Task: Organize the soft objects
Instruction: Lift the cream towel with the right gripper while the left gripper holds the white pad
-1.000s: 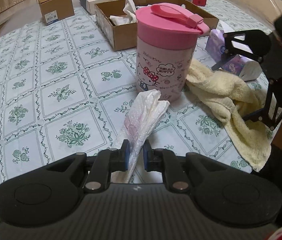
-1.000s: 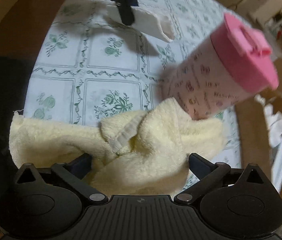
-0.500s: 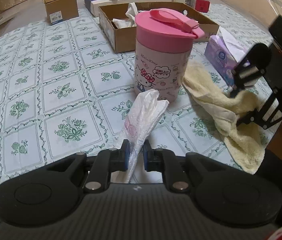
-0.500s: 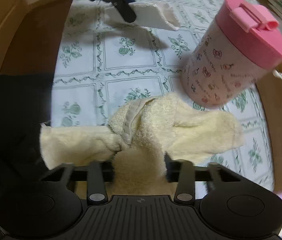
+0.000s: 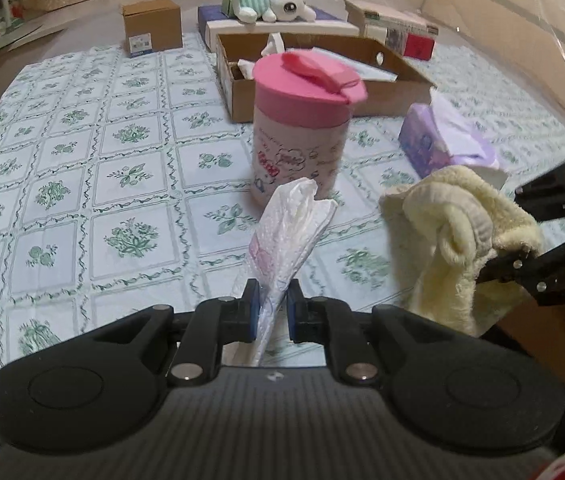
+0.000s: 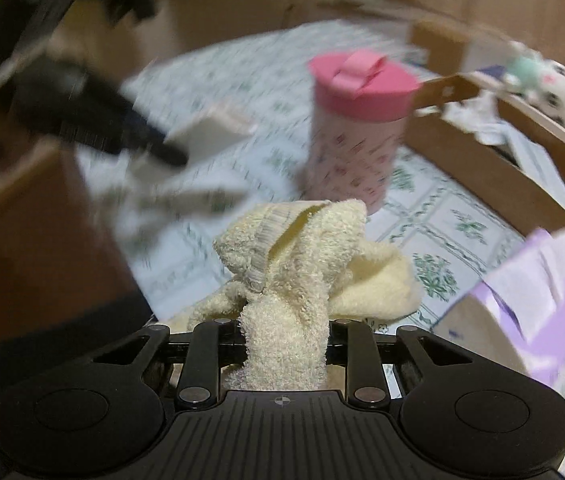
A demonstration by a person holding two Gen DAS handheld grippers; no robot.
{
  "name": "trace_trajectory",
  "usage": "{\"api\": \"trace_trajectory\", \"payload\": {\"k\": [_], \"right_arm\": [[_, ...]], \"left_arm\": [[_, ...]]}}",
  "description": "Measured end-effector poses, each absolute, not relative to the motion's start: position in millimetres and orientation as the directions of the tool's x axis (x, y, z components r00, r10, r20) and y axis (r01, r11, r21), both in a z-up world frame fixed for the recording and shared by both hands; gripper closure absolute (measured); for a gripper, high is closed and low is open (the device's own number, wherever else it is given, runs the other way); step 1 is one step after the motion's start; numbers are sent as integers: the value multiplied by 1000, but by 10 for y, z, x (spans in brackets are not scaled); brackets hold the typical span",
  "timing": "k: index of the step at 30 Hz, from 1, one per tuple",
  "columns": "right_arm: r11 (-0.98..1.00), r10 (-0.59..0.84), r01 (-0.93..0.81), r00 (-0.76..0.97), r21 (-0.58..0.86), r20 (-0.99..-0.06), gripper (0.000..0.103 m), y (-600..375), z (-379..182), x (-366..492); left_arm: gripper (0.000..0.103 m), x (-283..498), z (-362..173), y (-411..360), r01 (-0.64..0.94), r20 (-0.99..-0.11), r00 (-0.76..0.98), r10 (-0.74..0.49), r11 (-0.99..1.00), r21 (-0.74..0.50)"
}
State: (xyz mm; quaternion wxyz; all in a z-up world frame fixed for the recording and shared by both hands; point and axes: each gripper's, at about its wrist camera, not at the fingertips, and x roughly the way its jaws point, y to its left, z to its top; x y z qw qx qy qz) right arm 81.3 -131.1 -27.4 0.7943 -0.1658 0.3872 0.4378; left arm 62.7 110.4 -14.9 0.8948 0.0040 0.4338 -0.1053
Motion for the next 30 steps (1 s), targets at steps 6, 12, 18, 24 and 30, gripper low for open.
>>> {"api": "trace_trajectory", "payload": {"k": [6, 12, 18, 24, 30], "right_arm": [[690, 595, -700, 408, 181, -692, 78, -1449, -103, 697], [774, 560, -598, 492, 209, -666, 78, -1632, 37, 588], [818, 527, -532, 542, 218, -654, 78, -1898, 112, 494], [843, 506, -488, 571, 228, -647, 78, -2095, 145, 447], [855, 494, -464, 592, 232, -637, 78, -2236, 182, 434]], "left_arm": [[91, 478, -41, 990, 124, -753, 633, -178, 984, -128], [91, 385, 7, 850, 96, -735, 648, -200, 979, -182], [91, 389, 36, 655, 108, -724, 651, -227, 972, -207], [91, 419, 76, 430, 144, -721, 646, -252, 967, -209], [91, 472, 109, 255, 170, -717, 641, -276, 961, -218]]}}
